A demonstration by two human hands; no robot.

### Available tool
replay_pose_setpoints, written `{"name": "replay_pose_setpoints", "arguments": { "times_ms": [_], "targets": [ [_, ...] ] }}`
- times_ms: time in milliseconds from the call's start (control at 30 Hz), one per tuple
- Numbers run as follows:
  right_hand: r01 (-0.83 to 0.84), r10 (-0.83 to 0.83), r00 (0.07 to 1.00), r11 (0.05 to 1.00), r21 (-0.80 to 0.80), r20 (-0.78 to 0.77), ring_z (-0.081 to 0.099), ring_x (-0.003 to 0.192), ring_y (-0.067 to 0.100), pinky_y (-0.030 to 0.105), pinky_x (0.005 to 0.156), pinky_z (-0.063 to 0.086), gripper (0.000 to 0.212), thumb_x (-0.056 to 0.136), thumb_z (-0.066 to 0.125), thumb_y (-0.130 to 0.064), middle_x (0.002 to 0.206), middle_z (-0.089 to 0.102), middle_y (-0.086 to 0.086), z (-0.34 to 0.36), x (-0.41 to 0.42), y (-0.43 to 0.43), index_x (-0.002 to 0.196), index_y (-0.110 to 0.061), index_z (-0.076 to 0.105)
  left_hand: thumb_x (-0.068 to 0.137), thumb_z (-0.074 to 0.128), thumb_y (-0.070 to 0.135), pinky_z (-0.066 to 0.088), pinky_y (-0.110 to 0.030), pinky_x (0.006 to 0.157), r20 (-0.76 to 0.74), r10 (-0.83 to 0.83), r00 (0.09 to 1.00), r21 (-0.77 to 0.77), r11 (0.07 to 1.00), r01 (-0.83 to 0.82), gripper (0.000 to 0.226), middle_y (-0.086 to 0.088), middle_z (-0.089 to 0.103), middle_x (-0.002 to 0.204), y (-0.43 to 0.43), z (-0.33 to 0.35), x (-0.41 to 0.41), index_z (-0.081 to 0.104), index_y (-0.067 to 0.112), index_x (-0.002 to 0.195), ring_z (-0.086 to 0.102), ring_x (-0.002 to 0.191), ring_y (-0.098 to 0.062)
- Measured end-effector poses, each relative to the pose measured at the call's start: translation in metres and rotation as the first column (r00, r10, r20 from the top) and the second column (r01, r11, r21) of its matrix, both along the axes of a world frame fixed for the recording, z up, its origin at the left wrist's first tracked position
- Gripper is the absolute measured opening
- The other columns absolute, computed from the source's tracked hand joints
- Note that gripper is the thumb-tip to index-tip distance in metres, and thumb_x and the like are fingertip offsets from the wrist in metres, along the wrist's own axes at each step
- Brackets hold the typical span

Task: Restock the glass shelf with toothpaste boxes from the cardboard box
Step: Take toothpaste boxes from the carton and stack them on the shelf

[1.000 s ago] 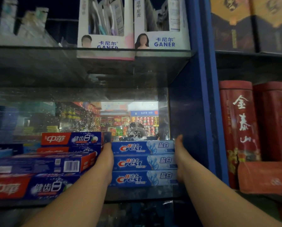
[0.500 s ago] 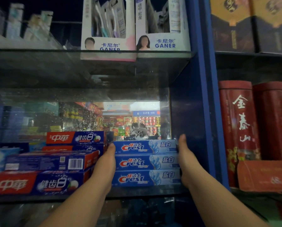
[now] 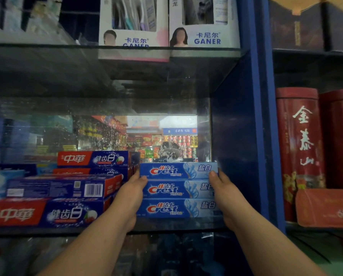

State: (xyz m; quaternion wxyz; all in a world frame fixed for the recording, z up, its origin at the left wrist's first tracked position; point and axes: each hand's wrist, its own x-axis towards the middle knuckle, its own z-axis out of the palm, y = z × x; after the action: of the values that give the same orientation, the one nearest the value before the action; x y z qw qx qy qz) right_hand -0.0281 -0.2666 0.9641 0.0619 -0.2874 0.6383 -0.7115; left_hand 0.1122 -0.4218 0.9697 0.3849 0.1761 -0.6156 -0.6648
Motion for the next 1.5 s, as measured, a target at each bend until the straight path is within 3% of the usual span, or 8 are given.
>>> {"name": "replay_pose_setpoints", "arguments": {
  "times_ms": [433, 733, 933, 1067, 1200, 1300, 1400, 1500],
  "targets": [
    [-0.068, 0.072, 0.996, 0.996, -0.051, 0.060, 0.064, 0.095, 0.020, 0.030, 0.062, 0.052, 0.043, 0.102, 0.037, -0.043, 0.125, 0.059, 0.002, -0.001, -0.002, 0.000, 0.143, -0.032, 0.038, 0.102, 0.039, 0.022, 0.050, -0.031, 0.064, -0.004, 0.135, 0.991, -0.160, 0.978, -0.134, 0.045, 0.012, 0.055, 0.088, 0.011, -0.005, 0.003, 0.035, 0.034, 0.145, 0.060, 0.081, -0.015],
    [-0.047, 0.049, 0.998, 0.997, -0.063, 0.035, 0.063, 0.107, 0.027, 0.052, 0.091, 0.053, 0.044, 0.099, 0.039, -0.047, 0.127, 0.060, 0.002, -0.006, -0.009, -0.005, 0.141, -0.037, 0.040, 0.102, 0.040, 0.022, 0.051, -0.031, 0.062, 0.030, 0.133, 0.991, -0.125, 0.984, -0.129, 0.045, 0.011, 0.055, 0.087, 0.012, -0.004, 0.005, 0.034, 0.032, 0.146, 0.061, 0.079, -0.015],
    [-0.044, 0.046, 0.998, 0.997, -0.056, 0.037, 0.065, 0.098, 0.020, 0.038, 0.076, 0.057, 0.032, 0.101, 0.038, -0.043, 0.116, 0.063, -0.002, -0.005, -0.003, -0.002, 0.132, -0.038, 0.044, 0.102, 0.040, 0.021, 0.051, -0.032, 0.062, 0.017, 0.149, 0.989, -0.140, 0.979, -0.145, 0.044, 0.010, 0.055, 0.086, 0.012, -0.004, 0.004, 0.036, 0.030, 0.145, 0.061, 0.078, -0.015],
    [0.068, -0.068, 0.997, 0.998, 0.014, -0.042, 0.062, 0.093, 0.017, 0.033, 0.070, 0.053, 0.043, 0.098, 0.039, -0.048, 0.116, 0.060, -0.001, -0.005, 0.005, -0.001, 0.139, -0.033, 0.040, 0.102, 0.038, 0.024, 0.050, -0.030, 0.060, 0.051, 0.162, 0.985, -0.193, 0.970, -0.150, 0.046, 0.012, 0.051, 0.087, 0.011, -0.005, 0.004, 0.031, 0.030, 0.147, 0.058, 0.078, -0.012],
    [0.184, -0.177, 0.975, 0.982, 0.044, -0.134, 0.056, 0.082, 0.012, 0.032, 0.069, 0.049, 0.042, 0.098, 0.038, -0.047, 0.107, 0.059, -0.003, -0.004, 0.014, 0.001, 0.137, -0.030, 0.041, 0.102, 0.036, 0.031, 0.055, -0.043, 0.083, 0.101, 0.216, 0.971, -0.319, 0.932, -0.174, 0.050, 0.002, 0.057, 0.109, 0.009, -0.006, 0.007, 0.022, 0.037, 0.149, 0.061, 0.092, -0.020],
    [0.251, -0.234, 0.947, 0.967, 0.050, -0.221, 0.053, 0.077, 0.008, 0.031, 0.071, 0.045, 0.038, 0.099, 0.039, -0.044, 0.100, 0.058, -0.005, -0.001, 0.027, 0.003, 0.134, -0.028, 0.044, 0.101, 0.035, 0.032, 0.055, -0.046, 0.085, 0.082, 0.245, 0.966, -0.404, 0.894, -0.193, 0.050, -0.002, 0.058, 0.121, 0.009, -0.007, 0.009, 0.020, 0.040, 0.148, 0.062, 0.094, -0.023],
    [0.338, -0.296, 0.896, 0.938, 0.075, -0.331, 0.059, 0.100, 0.023, 0.038, 0.088, 0.048, 0.049, 0.099, 0.038, -0.044, 0.128, 0.058, 0.007, -0.001, 0.039, 0.006, 0.144, -0.024, 0.034, 0.101, 0.032, 0.032, 0.055, -0.040, 0.083, 0.082, 0.257, 0.963, -0.489, 0.853, -0.186, 0.052, -0.004, 0.051, 0.136, 0.015, -0.006, 0.013, 0.015, 0.036, 0.150, 0.062, 0.100, -0.022],
    [0.415, -0.357, 0.835, 0.908, 0.052, -0.419, 0.046, 0.130, 0.027, 0.045, 0.105, 0.041, 0.060, 0.098, 0.040, -0.044, 0.149, 0.042, 0.005, -0.001, 0.051, 0.009, 0.152, -0.024, 0.021, 0.102, 0.032, 0.034, 0.050, -0.042, 0.096, 0.086, 0.264, 0.961, -0.567, 0.806, -0.171, 0.057, -0.002, 0.038, 0.149, 0.026, -0.004, 0.023, 0.008, 0.031, 0.153, 0.054, 0.120, -0.024]
  ]
}}
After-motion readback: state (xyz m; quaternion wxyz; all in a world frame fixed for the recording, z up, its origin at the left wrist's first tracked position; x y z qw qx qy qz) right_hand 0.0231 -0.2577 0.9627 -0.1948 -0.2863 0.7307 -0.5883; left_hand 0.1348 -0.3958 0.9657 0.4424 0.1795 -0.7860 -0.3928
